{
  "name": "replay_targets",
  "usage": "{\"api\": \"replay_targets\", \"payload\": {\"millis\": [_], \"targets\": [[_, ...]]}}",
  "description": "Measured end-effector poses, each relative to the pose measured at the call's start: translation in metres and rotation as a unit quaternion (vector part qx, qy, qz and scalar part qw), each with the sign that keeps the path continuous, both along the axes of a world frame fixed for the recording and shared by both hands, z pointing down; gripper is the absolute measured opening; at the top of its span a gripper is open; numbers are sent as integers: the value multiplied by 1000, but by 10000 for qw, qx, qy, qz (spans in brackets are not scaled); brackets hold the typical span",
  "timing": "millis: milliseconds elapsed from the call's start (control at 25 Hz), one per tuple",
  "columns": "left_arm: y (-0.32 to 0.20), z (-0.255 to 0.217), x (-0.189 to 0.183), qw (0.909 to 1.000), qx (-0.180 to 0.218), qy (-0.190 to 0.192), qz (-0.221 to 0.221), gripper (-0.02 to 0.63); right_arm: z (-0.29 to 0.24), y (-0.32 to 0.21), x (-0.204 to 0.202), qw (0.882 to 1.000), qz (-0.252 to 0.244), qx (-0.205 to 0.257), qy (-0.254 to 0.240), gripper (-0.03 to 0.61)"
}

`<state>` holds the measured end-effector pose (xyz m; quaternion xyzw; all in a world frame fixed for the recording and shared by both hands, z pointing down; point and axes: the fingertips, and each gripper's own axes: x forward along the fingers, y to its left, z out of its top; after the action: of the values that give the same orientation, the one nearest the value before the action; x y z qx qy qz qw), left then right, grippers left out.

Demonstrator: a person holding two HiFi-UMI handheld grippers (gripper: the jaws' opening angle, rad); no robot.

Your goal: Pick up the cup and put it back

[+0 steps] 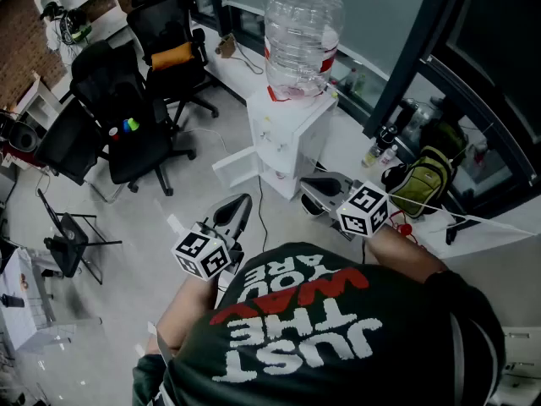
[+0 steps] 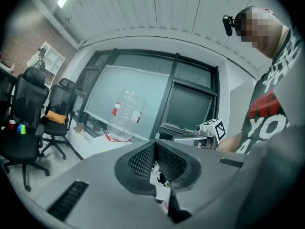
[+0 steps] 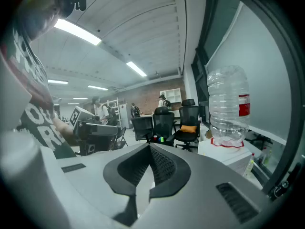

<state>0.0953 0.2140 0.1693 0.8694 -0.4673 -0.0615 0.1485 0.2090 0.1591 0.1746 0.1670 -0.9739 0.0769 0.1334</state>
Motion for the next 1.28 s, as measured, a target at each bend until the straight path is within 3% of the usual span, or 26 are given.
{"api": "replay_targets", "payload": {"millis": [400,600,1280], "targets": [[8,2,-16,10000,-8,51,19,-2,1,5,-20,10000,-14,-27,34,32],[17,2,-34,9999,6,67,74,-2,-3,6,-36,9995,204,-188,-164,32],[51,17,-138,9994,-98,121,317,-2,-2,39,-122,9983,560,-137,-9,33]]}}
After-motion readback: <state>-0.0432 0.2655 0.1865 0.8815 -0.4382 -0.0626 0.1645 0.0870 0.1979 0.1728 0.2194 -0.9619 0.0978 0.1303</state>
